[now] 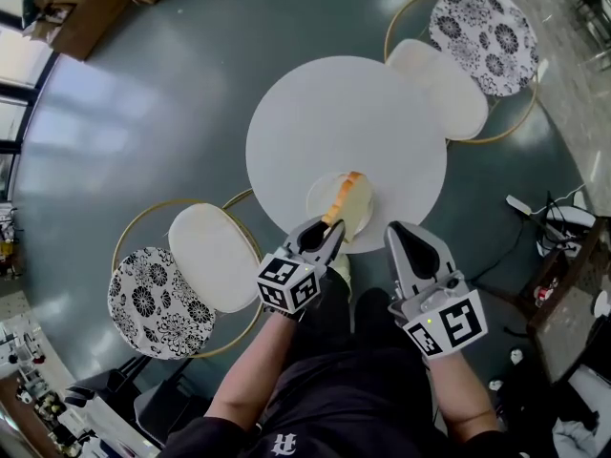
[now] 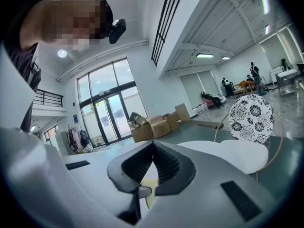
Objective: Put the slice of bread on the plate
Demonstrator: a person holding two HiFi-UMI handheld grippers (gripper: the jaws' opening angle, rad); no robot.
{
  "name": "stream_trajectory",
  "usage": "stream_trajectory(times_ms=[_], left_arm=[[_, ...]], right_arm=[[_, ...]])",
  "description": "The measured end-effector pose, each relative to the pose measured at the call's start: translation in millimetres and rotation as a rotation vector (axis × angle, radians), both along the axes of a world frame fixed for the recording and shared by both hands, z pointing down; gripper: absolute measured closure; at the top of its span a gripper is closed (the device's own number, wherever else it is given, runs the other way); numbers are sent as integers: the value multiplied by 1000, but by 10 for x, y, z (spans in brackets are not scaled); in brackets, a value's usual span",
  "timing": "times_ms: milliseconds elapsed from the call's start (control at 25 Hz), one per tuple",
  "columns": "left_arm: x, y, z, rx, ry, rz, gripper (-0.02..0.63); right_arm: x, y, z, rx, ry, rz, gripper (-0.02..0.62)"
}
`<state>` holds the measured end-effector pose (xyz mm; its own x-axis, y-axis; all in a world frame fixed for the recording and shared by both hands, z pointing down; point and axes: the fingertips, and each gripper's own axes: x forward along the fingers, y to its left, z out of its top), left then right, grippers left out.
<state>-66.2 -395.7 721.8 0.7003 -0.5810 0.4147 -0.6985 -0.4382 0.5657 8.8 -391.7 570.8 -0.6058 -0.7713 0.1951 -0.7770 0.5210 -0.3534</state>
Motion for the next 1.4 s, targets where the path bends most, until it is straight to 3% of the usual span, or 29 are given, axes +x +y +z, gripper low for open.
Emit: stream_trajectory(times_ms=[160,320,480,720,1080,1400], left_arm=[[-41,-4,70,-22,-30,-10,515],[-111,3,159,-23,-117,-21,506],[-179,36,291,-34,-212,-11,415],[-251,16,409,-65,-255,-3,334],[-250,160,668,-164,-379,142,213],[-319,290,842,-244,-460,233,175]], right_arm=[[7,-22,34,-11,-5,-5,592],[-21,-29,55,-13,-8,-16,592],[-54,-22,57,-14,-7,-26,592],[-102,-39,33,-12,-10,-39,592],[-136,-15,14,-25,-9,-41,592],[-190,-43,5,-30,-18,-57,592]])
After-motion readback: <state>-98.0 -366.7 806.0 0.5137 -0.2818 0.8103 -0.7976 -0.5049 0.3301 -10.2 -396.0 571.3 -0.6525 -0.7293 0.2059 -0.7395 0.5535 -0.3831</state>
